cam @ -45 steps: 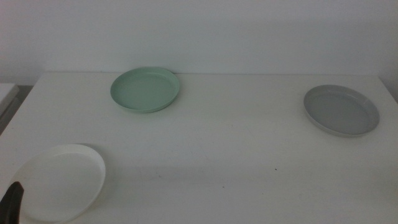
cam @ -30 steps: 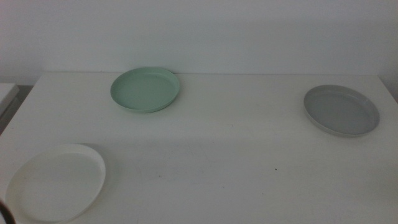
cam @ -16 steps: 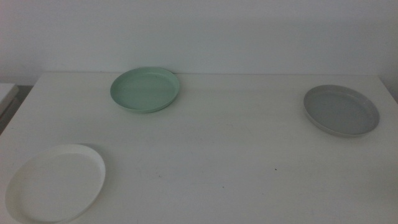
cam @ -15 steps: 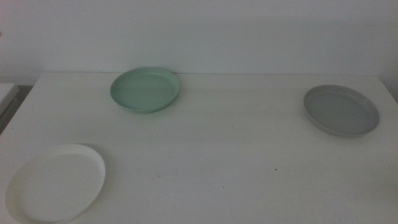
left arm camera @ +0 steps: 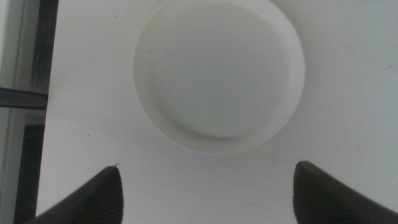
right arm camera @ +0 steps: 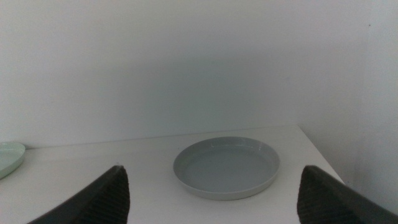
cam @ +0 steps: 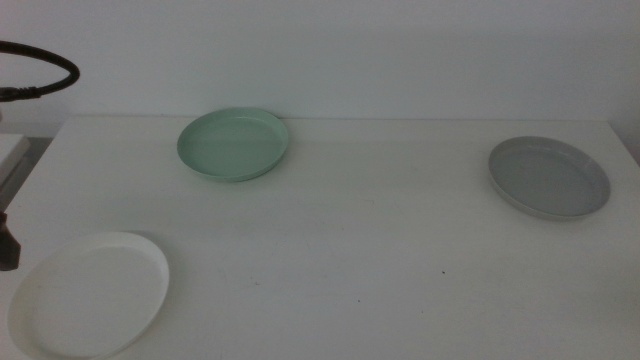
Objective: Stack the three bowls on top of each other.
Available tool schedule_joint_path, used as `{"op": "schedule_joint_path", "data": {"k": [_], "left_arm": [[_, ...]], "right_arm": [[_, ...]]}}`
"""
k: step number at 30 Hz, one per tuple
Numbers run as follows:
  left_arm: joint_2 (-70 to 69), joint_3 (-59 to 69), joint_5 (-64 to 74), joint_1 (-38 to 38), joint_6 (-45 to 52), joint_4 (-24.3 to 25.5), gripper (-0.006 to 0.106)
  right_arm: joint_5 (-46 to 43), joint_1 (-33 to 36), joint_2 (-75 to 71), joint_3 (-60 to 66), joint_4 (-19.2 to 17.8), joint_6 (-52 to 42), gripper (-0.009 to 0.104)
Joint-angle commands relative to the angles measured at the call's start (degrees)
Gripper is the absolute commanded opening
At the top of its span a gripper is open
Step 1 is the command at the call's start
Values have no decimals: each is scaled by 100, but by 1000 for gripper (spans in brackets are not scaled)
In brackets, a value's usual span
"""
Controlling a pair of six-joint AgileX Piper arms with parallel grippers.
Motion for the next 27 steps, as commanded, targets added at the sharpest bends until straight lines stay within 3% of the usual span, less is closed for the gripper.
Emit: {"op": "schedule_joint_path", "data": {"k": [1,12,18,27], "left_arm": [[153,-27,-104,70,-50,91,94],[1585,-95,-1068,985,1139,-258,94],[2603,-95,-1992,1141,1912,-463,94],[3856,-95,-2628,1141,2103,-723,94]], "right_arm": [[-27,13,-27,20,-32,-17,93],[-27,13,-27,20,-32,-17,93],[-27,13,-27,20,-32,-17,93],[-27,13,-27,20,-32,-17,93]]}}
